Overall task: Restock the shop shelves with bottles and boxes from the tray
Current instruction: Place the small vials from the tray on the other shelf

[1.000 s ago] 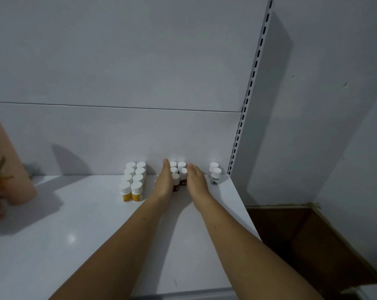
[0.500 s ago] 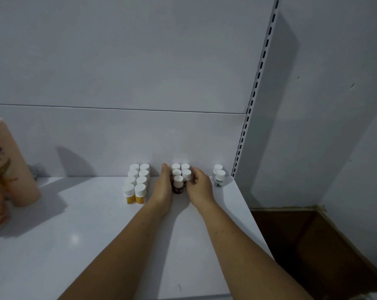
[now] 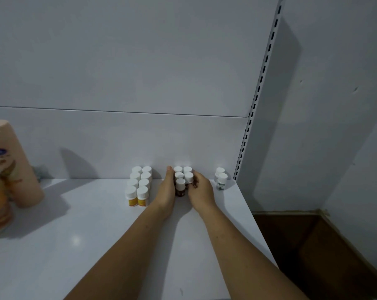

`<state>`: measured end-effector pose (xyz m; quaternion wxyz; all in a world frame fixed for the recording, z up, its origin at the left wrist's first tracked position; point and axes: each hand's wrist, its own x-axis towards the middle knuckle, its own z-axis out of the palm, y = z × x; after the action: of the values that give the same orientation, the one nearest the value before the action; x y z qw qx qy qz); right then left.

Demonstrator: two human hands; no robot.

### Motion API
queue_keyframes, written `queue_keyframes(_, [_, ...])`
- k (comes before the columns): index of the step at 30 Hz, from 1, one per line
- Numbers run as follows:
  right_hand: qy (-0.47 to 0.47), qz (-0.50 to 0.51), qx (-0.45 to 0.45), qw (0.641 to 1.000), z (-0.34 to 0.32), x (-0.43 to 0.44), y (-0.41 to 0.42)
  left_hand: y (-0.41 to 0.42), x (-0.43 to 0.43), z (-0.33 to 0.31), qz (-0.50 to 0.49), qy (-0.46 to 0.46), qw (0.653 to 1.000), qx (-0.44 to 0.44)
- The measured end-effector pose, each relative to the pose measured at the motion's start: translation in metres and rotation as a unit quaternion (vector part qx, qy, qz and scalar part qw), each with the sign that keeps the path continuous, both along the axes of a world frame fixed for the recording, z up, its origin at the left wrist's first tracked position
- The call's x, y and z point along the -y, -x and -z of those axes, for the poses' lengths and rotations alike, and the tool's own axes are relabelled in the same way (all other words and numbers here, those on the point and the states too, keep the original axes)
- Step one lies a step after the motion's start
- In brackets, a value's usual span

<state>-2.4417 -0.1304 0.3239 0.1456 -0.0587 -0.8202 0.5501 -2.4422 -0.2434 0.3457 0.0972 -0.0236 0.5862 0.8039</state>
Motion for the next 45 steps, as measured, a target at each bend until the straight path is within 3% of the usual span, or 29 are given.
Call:
queue_keyframes(6, [-0.003,-0.005,-0.006,1.000,-0.004,0.000,-0.004,0.000,-0.001,0.000,0.000,-0.002,1.000,0.014])
queue_keyframes(15, [0.006,0.013,0.053,0.998,-0.030,0.003,-0.026,-0.023,-0.005,-0.026,-0.023,0.013,0.999,0.045])
queue_keyframes(18, [-0.006,0.017,0.062,0.998,-0.052,0.004,-0.052,-0.045,0.001,-0.049,-0.040,0.133,0.990,-0.015])
queue_keyframes(22, [-0.018,-0.007,0.012,1.000,-0.081,0.005,-0.106,-0.083,0.026,-0.071,0.021,0.369,0.908,-0.199])
queue_keyframes(25, [-0.116,-0.039,-0.015,0.992,-0.104,-0.004,-0.161,-0.126,0.049,-0.084,0.022,0.503,0.795,-0.339])
queue_keyframes(29, [-0.359,-0.033,-0.003,0.933,-0.114,-0.023,-0.230,-0.170,0.078,-0.087,0.042,0.605,0.705,-0.368])
queue_keyframes(31, [-0.415,-0.029,0.033,0.909,-0.114,-0.027,-0.264,-0.192,0.087,-0.082,0.055,0.641,0.661,-0.387])
queue_keyframes(33, [-0.430,-0.029,0.049,0.901,-0.112,-0.027,-0.302,-0.219,0.093,-0.077,0.066,0.653,0.637,-0.404])
queue_keyframes(39, [-0.358,-0.034,0.005,0.933,-0.072,-0.029,-0.412,-0.324,0.090,-0.049,0.097,0.630,0.658,-0.402])
queue_keyframes(45, [-0.319,-0.067,0.038,0.945,-0.012,-0.050,-0.505,-0.424,0.063,-0.006,0.102,0.633,0.673,-0.369])
